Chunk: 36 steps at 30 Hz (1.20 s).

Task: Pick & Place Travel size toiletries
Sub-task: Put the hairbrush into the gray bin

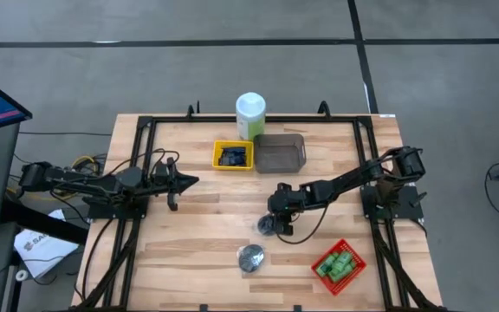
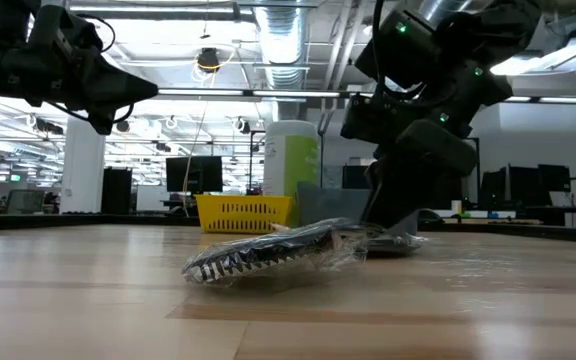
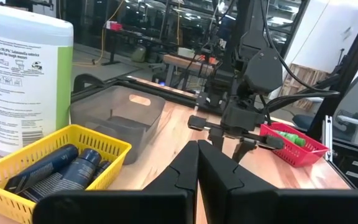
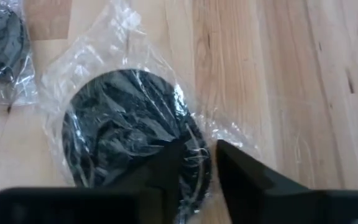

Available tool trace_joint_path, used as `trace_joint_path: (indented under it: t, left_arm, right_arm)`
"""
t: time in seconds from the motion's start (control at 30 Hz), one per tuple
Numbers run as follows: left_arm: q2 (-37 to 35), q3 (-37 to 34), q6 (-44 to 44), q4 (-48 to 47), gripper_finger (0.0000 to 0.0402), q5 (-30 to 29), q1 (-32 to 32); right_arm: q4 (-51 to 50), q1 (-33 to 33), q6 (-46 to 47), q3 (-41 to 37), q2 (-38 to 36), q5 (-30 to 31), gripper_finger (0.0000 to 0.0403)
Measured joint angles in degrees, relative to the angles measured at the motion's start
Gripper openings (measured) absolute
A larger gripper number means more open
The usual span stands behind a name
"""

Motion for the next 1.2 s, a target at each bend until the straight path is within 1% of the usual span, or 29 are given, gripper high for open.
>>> trace_joint_path:
  t: [0.17,0.23,0.37,0.57,0.63,0.87,1.03,1.2]
  left_arm:
    - [0.00,0.00,-0.01,0.00,0.0000,0.00,0.00]
    - [0.00,0.00,-0.02,0.02,0.0000,0.00,0.00]
    - [0.00,0.00,-0.02,0.02,0.0000,-0.02,0.00]
    - [0.00,0.00,-0.02,0.07,0.0000,-0.02,0.00]
    - [0.00,0.00,-0.02,0.07,0.0000,-0.02,0.00]
    - [0.00,0.00,-0.02,0.13,0.0000,-0.02,0.00]
    - [0.00,0.00,-0.02,0.18,0.0000,-0.02,0.00]
    - [0.00,0.00,-0.02,0.28,0.0000,-0.02,0.00]
  right_arm:
    - [-0.10,-0.02,0.36,-0.01,0.07,-0.21,0.0019]
    - [-0.15,-0.02,0.38,-0.04,0.07,-0.21,0.0006]
    - [-0.55,-0.15,0.38,0.29,0.11,-0.17,0.0004]
    - [-2.46,-0.37,-1.79,4.03,0.59,0.13,0.0000]
    - [-2.56,-0.62,-2.33,5.95,0.53,0.13,0.0000]
    - [-9.84,-2.13,-6.53,13.00,0.42,0.10,0.0000]
    - [-13.79,-3.94,-10.93,18.17,0.39,-0.05,0.0000]
    - [-18.50,-6.33,-15.10,24.04,0.37,-1.42,0.0000]
